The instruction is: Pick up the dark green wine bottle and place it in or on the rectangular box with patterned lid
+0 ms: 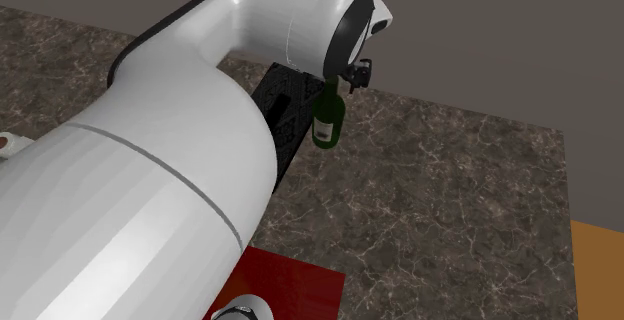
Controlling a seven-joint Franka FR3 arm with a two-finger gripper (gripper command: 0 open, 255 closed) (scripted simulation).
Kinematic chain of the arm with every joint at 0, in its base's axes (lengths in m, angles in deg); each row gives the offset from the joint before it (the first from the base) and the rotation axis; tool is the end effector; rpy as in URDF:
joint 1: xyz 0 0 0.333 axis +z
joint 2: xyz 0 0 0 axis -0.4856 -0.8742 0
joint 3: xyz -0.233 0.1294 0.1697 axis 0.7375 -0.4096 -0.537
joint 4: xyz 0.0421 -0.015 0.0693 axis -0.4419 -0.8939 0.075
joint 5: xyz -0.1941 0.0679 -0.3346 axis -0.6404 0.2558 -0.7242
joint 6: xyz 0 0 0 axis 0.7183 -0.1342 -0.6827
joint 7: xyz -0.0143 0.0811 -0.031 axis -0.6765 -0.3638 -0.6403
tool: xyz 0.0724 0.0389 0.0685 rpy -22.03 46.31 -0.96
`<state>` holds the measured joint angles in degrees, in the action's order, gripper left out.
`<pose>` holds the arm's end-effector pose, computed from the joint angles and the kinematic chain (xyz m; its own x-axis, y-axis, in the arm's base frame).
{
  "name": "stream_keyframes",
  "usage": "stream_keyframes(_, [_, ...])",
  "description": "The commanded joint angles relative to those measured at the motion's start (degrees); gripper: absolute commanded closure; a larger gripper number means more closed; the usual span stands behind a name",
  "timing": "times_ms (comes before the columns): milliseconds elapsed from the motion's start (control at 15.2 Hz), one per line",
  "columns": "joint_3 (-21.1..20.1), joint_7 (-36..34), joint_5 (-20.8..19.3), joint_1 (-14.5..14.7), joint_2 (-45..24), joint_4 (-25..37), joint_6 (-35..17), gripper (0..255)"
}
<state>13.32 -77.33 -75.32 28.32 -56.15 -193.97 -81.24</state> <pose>0.5490 -0.0866 0.4735 0.9948 -0.0693 0.0750 -0.0694 -0.9976 -0.0012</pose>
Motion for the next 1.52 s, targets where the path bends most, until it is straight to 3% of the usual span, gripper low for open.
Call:
stream_keyframes(0, [0.0,0.1,0.1,0.0,-0.6,-1.0,-1.5,0])
stream_keyframes(594, [0.0,0.1,0.1,0.0,-0.7,-1.2,-1.9,0])
stream_keyframes(660, [0.0,0.1,0.1,0.0,-0.7,-1.2,-1.9,255])
stream_keyframes(1254, [0.0,0.1,0.1,0.0,-0.7,-1.2,-2.0,255])
stream_keyframes(1452, [0.0,0.0,0.0,0.0,-0.1,0.4,0.3,255])
